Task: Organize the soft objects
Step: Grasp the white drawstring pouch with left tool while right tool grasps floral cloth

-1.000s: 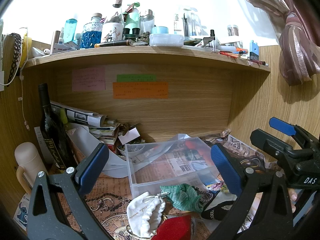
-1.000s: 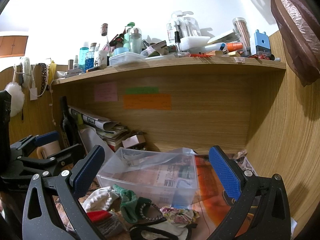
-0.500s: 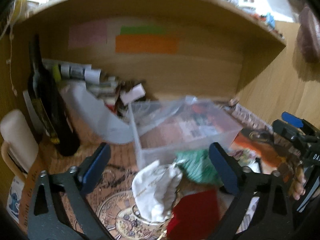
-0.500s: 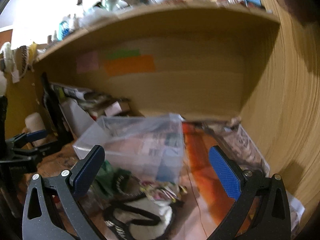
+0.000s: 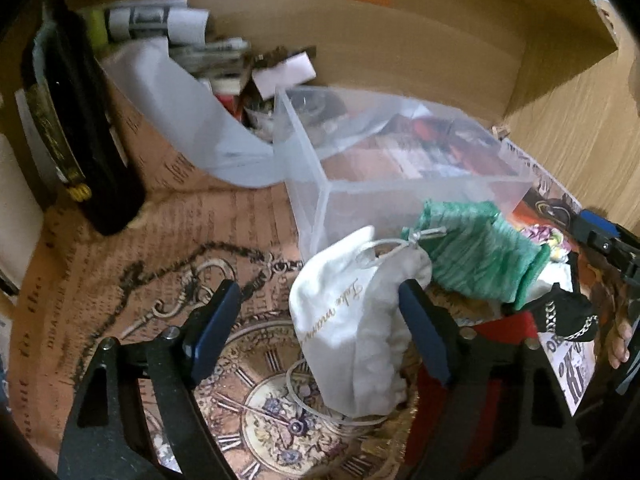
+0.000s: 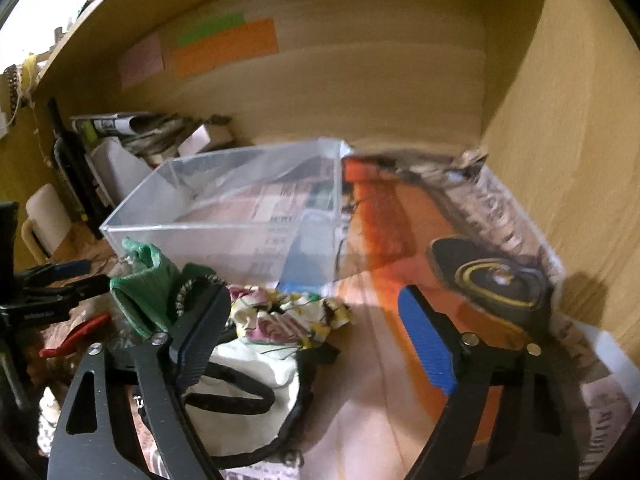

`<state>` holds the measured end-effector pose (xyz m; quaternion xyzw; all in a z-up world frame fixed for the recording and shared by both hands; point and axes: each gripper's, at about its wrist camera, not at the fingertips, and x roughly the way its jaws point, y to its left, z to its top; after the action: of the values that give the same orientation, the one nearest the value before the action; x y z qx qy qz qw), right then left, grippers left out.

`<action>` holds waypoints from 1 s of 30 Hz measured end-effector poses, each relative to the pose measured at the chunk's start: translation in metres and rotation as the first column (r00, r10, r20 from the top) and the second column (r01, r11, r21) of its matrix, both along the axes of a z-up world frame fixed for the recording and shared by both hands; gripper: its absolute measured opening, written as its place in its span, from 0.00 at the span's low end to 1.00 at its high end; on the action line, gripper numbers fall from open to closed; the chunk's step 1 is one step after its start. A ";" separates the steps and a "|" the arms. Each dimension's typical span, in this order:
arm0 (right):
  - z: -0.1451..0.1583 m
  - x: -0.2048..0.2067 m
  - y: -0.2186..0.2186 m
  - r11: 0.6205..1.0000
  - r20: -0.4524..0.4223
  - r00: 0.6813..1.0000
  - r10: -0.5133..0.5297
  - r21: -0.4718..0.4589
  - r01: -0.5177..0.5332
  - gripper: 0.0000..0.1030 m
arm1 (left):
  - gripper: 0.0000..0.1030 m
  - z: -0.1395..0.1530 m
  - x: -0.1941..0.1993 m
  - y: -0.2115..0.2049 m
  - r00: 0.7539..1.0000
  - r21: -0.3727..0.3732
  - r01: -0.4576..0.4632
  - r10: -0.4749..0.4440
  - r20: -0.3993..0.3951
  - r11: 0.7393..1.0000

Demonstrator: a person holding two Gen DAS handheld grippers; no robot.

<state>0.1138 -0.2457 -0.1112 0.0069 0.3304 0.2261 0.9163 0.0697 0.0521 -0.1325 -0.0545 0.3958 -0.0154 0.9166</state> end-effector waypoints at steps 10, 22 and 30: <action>-0.022 0.011 0.012 0.998 -0.099 0.993 0.058 0.003 -0.058 0.53 | 0.51 -0.022 0.015 0.002 0.993 -0.064 0.054 -0.061 -0.098 0.996; -0.009 0.006 0.009 0.999 -0.043 0.998 0.046 0.020 -0.045 0.20 | 0.17 -0.009 0.003 -0.007 0.997 -0.011 0.064 -0.064 -0.046 0.998; 0.010 -0.003 0.003 0.998 0.032 0.999 0.030 0.047 -0.031 0.12 | 0.13 0.016 -0.021 0.000 0.999 0.014 0.028 -0.029 0.035 1.000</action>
<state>0.1104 -0.2423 -0.1016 0.0199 0.3107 0.2478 0.9174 0.0485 0.0523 -0.1163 -0.0424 0.3807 -0.0267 0.9234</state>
